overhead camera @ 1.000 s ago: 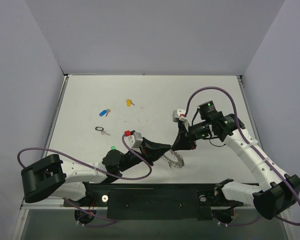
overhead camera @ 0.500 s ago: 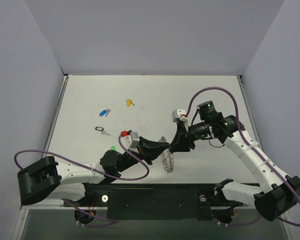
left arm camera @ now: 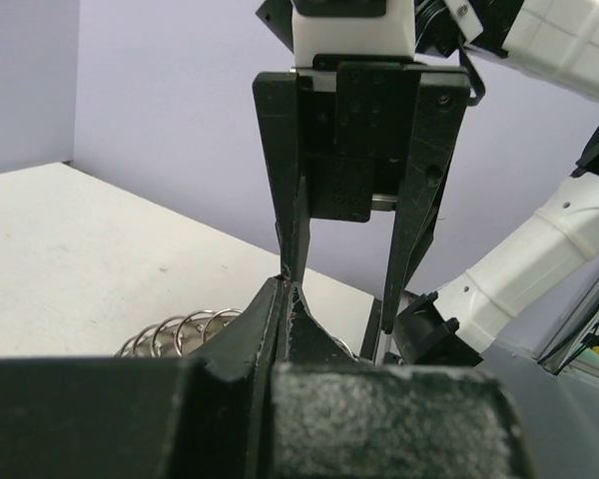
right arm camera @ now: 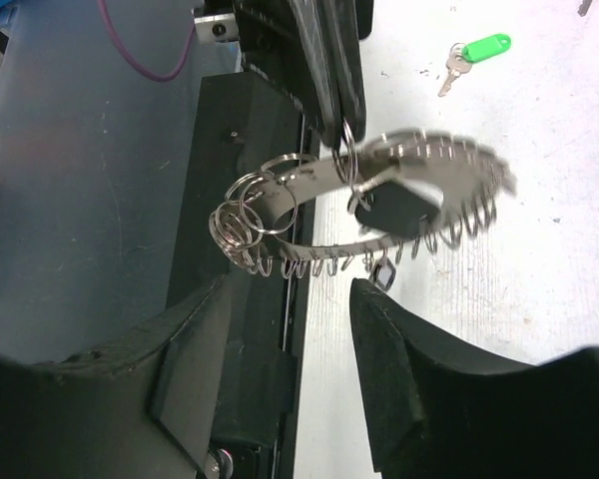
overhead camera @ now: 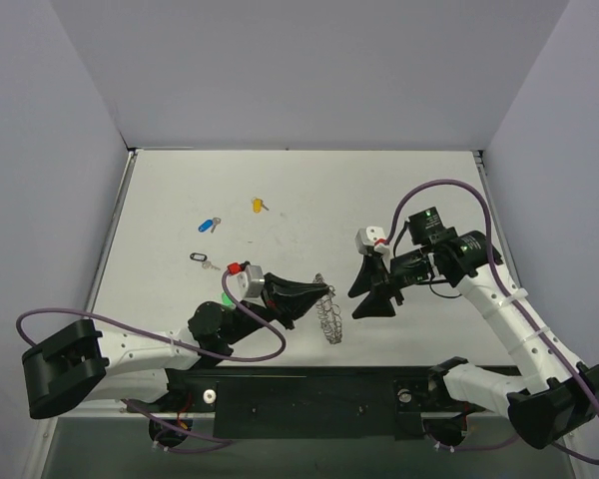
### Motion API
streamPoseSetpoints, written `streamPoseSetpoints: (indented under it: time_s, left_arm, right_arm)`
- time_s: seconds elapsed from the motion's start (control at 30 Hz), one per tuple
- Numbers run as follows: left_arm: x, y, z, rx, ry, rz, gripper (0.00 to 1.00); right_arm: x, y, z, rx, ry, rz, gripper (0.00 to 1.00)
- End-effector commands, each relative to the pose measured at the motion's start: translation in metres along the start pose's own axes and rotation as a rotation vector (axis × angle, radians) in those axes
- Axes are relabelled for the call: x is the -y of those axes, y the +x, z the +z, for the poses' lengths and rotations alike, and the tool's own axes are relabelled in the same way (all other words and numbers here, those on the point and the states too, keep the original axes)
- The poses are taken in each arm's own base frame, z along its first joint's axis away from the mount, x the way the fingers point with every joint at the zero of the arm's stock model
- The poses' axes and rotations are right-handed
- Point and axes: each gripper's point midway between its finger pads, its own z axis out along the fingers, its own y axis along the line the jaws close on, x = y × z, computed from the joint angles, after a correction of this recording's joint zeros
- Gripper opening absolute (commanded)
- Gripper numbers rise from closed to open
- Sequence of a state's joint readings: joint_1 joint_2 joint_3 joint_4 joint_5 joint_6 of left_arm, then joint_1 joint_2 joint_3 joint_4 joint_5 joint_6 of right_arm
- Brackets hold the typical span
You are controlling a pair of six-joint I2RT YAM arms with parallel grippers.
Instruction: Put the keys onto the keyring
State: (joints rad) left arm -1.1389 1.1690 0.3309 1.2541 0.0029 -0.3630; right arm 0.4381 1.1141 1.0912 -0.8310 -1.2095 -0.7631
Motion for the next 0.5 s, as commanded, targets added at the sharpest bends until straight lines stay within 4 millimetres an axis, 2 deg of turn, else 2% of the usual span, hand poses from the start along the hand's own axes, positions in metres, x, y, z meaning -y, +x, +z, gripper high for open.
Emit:
streamPoseSetpoints:
  time_s: [0.0, 0.23, 0.47]
  left_arm:
    - [0.029, -0.058, -0.002, 0.184, 0.136, -0.005, 0.0]
    - [0.042, -0.056, -0.008, 0.143, 0.24, -0.017, 0.0]
    - [0.041, -0.045, -0.008, 0.048, 0.262, 0.014, 0.0]
  right_arm:
    - [-0.014, -0.011, -0.008, 0.039, -0.031, -0.065, 0.47]
    - [-0.011, -0.017, -0.007, 0.03, -0.041, -0.104, 0.5]
    - [-0.016, -0.032, -0.008, 0.007, -0.056, -0.114, 0.51]
